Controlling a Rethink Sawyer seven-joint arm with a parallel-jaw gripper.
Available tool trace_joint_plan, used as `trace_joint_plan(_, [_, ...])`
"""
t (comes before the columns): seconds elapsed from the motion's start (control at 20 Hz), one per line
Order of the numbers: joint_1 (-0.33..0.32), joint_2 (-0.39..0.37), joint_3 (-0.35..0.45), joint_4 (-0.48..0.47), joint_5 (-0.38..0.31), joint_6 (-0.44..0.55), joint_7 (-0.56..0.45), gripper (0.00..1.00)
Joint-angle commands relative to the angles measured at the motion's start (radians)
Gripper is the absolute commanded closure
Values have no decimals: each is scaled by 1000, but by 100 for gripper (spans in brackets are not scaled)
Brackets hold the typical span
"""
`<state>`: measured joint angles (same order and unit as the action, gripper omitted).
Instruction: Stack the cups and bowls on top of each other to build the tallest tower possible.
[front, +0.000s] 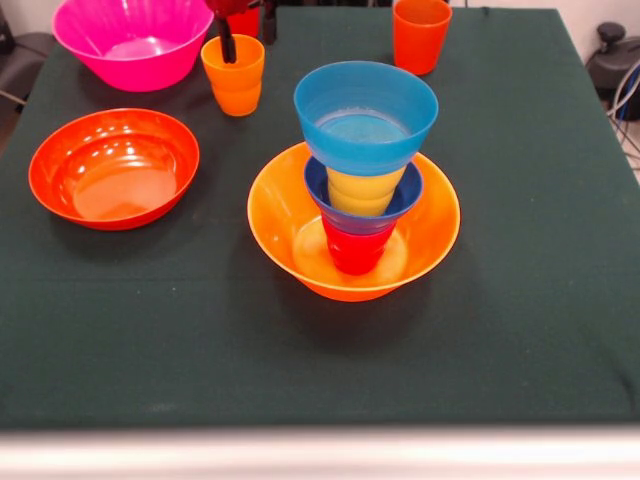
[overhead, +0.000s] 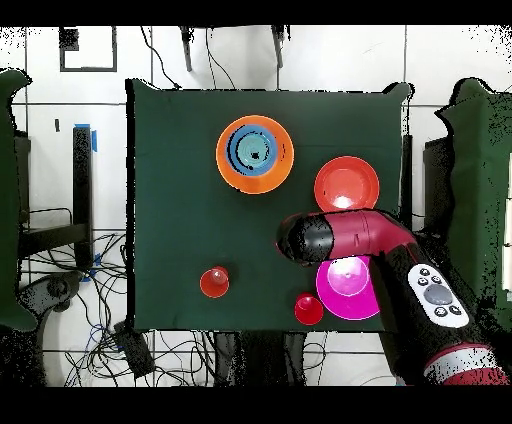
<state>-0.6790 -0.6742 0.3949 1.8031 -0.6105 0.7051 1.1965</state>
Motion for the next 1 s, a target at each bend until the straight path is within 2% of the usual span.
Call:
trace_joint_plan(0.05, [41, 12, -13, 27, -31, 2, 58, 0])
trace_joint_plan(0.45, [47, 64, -41, 24, -65, -69, 79, 0])
trace_joint_plan(1.0, [83, 41, -89, 44, -98, -124, 117, 0])
